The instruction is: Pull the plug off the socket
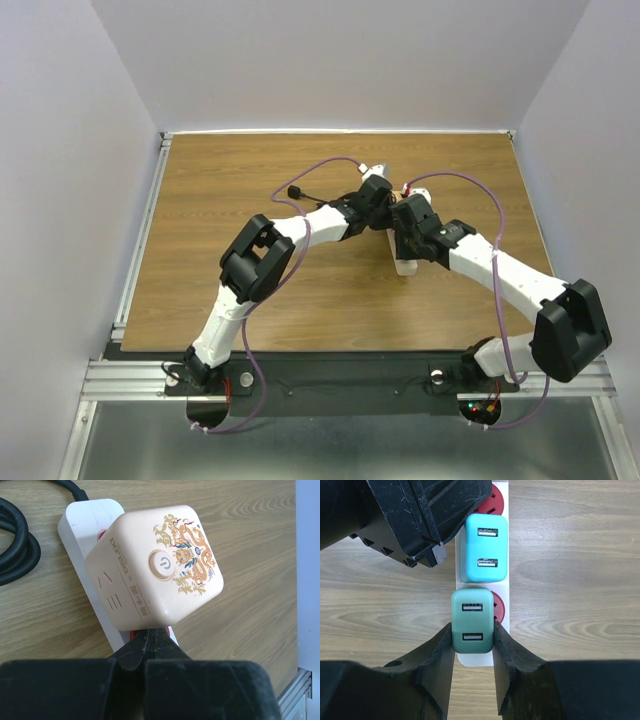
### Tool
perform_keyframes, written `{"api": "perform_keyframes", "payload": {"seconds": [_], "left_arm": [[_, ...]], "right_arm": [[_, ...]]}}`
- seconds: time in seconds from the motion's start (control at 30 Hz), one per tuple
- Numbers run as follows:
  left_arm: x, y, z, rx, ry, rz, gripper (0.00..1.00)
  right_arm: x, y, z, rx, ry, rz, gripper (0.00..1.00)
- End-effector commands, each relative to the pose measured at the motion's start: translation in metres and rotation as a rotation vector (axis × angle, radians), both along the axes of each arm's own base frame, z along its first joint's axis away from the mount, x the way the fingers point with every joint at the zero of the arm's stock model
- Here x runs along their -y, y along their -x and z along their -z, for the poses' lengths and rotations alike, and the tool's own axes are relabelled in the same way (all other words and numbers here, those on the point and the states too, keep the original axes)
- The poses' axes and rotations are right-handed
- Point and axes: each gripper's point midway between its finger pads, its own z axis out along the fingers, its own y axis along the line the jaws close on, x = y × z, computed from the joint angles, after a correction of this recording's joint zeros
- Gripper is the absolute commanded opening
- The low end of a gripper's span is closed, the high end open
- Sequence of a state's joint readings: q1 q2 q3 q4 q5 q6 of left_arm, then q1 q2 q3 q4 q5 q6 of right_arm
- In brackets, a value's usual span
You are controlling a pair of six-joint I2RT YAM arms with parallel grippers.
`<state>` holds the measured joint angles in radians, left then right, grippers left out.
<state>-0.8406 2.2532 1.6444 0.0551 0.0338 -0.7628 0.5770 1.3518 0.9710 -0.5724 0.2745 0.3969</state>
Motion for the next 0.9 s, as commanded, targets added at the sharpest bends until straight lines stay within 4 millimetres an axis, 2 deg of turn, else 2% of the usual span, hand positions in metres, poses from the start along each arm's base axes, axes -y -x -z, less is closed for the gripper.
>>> {"api": "perform_keyframes", "payload": {"seconds": [0.0,0.27,0.4,0.6,0.8,0.87], "left_arm": [[-0.136,0.108,0.188,-0.397,-0.657,0.046,0.00],[-0.144,0.122,0.203,-0.424,-0.701,0.064,0.00],[-0.148,0.135,0.218,-0.470,-0.711,0.088,0.00],[-0.151,0.144,0.227,-0.484,-0.716,0.104,0.00],[-0.165,0.164,0.249,-0.534,-0.751,0.124,0.00],[-0.164,0.170,0.253,-0.554,-0.728,0.135,0.00]], "right_arm": [[-0.032,-0.032,-0.094,0.303,-0.221,-0.003,0.00],[-0.030,-0.030,-0.096,0.310,-0.234,0.011,0.01],[-0.031,-0.030,-0.091,0.296,-0.236,0.012,0.01],[-0.030,-0.027,-0.089,0.292,-0.240,0.015,0.00],[-0.029,-0.025,-0.091,0.295,-0.251,0.017,0.00],[-0.029,-0.024,-0.093,0.301,-0.254,0.016,0.01]]}}
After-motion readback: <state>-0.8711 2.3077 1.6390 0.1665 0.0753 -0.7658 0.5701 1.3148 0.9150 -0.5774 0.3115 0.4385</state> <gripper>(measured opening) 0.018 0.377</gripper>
